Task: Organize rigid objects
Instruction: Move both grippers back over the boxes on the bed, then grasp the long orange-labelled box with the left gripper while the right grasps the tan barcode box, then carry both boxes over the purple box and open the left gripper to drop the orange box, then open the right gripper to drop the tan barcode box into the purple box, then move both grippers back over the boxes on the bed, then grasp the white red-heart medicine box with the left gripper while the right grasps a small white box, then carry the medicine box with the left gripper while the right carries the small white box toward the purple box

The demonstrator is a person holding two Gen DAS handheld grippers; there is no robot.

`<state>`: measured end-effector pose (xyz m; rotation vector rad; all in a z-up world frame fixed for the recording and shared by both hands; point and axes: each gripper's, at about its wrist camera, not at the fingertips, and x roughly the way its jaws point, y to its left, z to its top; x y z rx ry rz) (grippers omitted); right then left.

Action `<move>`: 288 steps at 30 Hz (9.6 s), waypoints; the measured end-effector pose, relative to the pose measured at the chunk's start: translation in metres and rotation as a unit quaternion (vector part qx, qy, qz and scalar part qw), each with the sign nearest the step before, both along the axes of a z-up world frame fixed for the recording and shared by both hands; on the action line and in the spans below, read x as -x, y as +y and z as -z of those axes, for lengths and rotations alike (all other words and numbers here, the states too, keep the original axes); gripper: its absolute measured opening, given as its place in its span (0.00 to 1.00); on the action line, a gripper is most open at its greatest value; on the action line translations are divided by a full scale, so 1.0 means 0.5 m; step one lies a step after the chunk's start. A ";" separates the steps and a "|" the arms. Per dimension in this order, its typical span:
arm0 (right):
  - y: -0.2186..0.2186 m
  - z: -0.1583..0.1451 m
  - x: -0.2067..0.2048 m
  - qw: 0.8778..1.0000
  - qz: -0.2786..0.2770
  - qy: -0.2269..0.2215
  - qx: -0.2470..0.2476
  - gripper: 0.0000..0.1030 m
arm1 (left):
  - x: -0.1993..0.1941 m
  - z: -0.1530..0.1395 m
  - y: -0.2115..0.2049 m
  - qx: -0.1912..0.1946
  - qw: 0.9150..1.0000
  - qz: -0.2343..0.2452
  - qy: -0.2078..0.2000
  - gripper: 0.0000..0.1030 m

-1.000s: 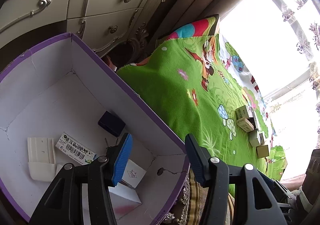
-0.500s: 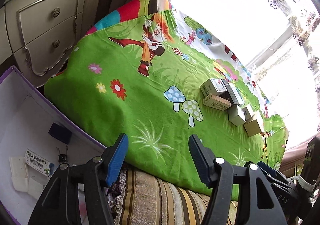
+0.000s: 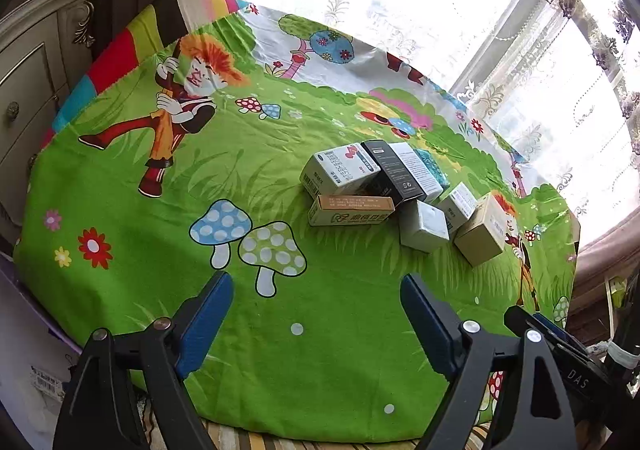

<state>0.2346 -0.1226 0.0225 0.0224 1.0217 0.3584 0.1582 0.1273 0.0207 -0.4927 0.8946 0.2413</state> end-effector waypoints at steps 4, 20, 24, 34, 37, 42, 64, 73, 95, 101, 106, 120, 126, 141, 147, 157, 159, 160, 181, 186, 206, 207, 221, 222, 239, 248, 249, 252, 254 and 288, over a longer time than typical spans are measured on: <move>-0.023 -0.001 -0.032 1.000 0.026 -0.001 -0.008 0.93 | -0.069 0.006 -0.017 0.003 1.000 0.002 -0.003 0.97; -0.030 0.015 -0.156 0.995 0.099 0.015 -0.012 0.95 | -0.220 0.113 -0.029 0.002 0.998 -0.013 0.057 0.98; -0.005 0.018 -0.192 0.995 0.104 0.011 0.001 0.96 | -0.233 0.125 -0.022 0.001 0.998 -0.018 0.060 0.98; 0.021 0.063 -0.253 0.991 0.128 0.015 0.039 0.96 | -0.229 0.133 -0.013 -0.010 0.999 -0.005 0.043 0.83; 0.015 0.084 -0.259 0.990 0.132 0.023 0.041 0.96 | -0.220 0.133 -0.016 -0.011 0.999 -0.003 0.038 0.83; 0.008 0.106 -0.261 0.989 0.135 0.023 0.051 0.92 | -0.200 0.132 -0.026 -0.016 0.999 0.004 0.033 0.83; 0.005 0.071 -0.140 0.996 0.082 -0.007 0.047 0.53 | -0.106 0.109 -0.049 -0.014 1.000 0.019 0.021 0.83; 0.076 0.034 -0.034 0.999 0.012 -0.020 0.025 0.53 | -0.002 0.074 -0.010 0.005 1.000 -0.012 -0.002 0.83; 0.359 -0.012 0.264 0.973 -0.230 0.003 0.005 0.53 | 0.304 0.056 0.233 0.058 0.982 -0.178 -0.034 0.83; 0.449 0.003 0.347 0.951 -0.308 0.019 0.017 0.53 | 0.396 0.093 0.309 0.074 0.969 -0.235 -0.024 0.83; 0.509 0.024 0.400 0.933 -0.356 0.022 0.040 0.53 | 0.448 0.127 0.345 0.091 0.961 -0.262 -0.014 0.83; 0.564 0.067 0.447 0.911 -0.399 0.036 0.093 0.54 | 0.469 0.172 0.383 0.120 0.955 -0.270 0.001 0.84; 0.564 0.071 0.447 0.912 -0.397 0.039 0.099 0.69 | 0.471 0.188 0.383 0.132 0.952 -0.275 0.016 0.87; 0.541 0.059 0.432 0.920 -0.383 0.050 0.074 0.74 | 0.462 0.136 0.368 0.102 0.957 -0.272 0.001 0.90; 0.517 0.047 0.414 0.926 -0.370 0.051 0.061 0.74 | 0.435 0.086 0.335 0.055 0.968 -0.243 -0.012 0.90; 0.443 0.027 0.369 0.941 -0.330 0.054 0.040 0.74 | 0.362 0.009 0.247 -0.041 0.985 -0.167 -0.017 0.90; 0.421 0.022 0.358 0.946 -0.319 0.051 0.038 0.74 | 0.348 -0.009 0.227 -0.079 0.983 -0.168 -0.010 0.90; 0.410 0.021 0.352 0.948 -0.313 0.050 0.038 0.74 | 0.345 -0.020 0.216 -0.096 0.981 -0.169 -0.015 0.90; 0.161 0.025 0.215 0.982 -0.178 0.061 0.033 0.74 | 0.195 -0.104 0.018 -0.122 0.987 0.048 -0.091 0.90; 0.124 0.017 0.184 0.985 -0.164 0.046 0.037 0.74 | 0.168 -0.092 0.000 -0.114 0.987 0.072 -0.085 0.90; -0.028 0.004 -0.022 0.996 -0.067 0.024 0.053 0.74 | 0.022 -0.044 0.071 -0.050 0.993 0.092 -0.062 0.89; -0.029 0.005 -0.035 0.996 -0.065 0.023 0.055 0.74 | 0.009 -0.043 0.068 -0.045 0.992 0.100 -0.065 0.89; 0.061 0.036 -0.213 0.996 -0.083 0.005 0.041 0.87 | -0.225 0.051 0.008 -0.149 0.965 0.213 0.000 0.90; 0.073 0.037 -0.221 0.994 -0.102 -0.002 0.044 0.89 | -0.237 0.061 0.006 -0.157 0.963 0.220 0.007 0.90; 0.162 0.130 -0.357 0.957 -0.271 0.012 0.106 0.94 | -0.307 0.127 -0.024 -0.156 0.942 0.294 0.041 0.76; 0.152 0.151 -0.355 0.962 -0.252 0.009 0.104 0.77 | -0.300 0.130 -0.027 -0.127 0.949 0.285 0.043 0.41; 0.146 0.147 -0.355 0.964 -0.247 0.012 0.104 0.72 | -0.297 0.129 -0.026 -0.123 0.950 0.282 0.042 0.41; 0.129 0.146 -0.343 0.965 -0.241 0.012 0.105 0.72 | -0.283 0.127 -0.031 -0.117 0.952 0.280 0.041 0.41; 0.119 0.144 -0.329 0.966 -0.236 0.013 0.105 0.72 | -0.270 0.126 -0.039 -0.115 0.952 0.281 0.042 0.40; 0.068 0.063 0.050 0.985 -0.154 0.000 0.077 0.71 | 0.095 0.013 -0.026 -0.011 0.981 0.186 -0.051 0.40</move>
